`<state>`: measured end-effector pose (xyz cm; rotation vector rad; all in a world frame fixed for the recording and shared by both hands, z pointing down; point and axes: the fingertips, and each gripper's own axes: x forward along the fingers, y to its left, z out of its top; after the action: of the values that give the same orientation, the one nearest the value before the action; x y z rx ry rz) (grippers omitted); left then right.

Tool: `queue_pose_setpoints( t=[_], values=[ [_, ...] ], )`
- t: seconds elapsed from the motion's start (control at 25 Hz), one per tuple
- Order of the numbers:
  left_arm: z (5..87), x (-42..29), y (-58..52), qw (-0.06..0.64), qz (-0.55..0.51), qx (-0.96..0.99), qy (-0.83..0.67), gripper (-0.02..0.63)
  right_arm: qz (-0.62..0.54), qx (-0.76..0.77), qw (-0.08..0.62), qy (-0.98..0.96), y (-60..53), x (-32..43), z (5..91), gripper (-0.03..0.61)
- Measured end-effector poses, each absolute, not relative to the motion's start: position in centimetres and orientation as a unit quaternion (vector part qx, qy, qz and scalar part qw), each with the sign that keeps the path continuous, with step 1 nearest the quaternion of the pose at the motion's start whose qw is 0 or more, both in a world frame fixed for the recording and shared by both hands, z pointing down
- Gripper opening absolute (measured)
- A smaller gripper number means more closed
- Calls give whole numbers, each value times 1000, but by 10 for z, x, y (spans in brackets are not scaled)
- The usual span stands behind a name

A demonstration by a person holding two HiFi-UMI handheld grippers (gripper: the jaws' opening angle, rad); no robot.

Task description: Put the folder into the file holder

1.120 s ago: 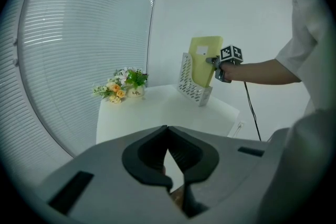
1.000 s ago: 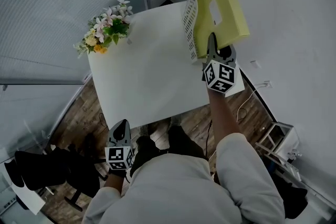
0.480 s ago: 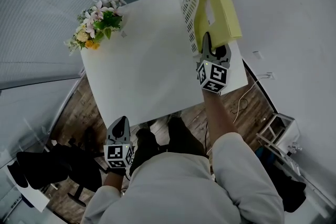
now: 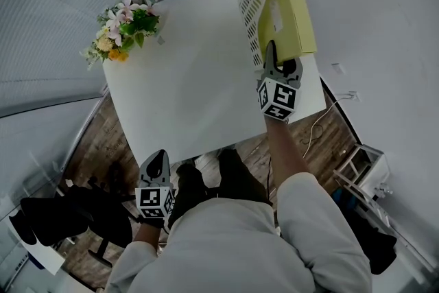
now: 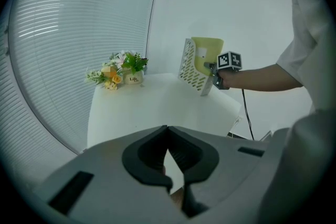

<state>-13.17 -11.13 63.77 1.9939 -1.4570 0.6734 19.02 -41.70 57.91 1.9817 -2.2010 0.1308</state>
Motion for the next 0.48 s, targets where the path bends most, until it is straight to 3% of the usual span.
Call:
queue_pose_setpoints(
  t=[0.48],
  values=[
    [640, -144, -103, 289, 248, 742, -552, 8, 43, 665, 102, -738, -418, 191, 582, 211]
  ],
)
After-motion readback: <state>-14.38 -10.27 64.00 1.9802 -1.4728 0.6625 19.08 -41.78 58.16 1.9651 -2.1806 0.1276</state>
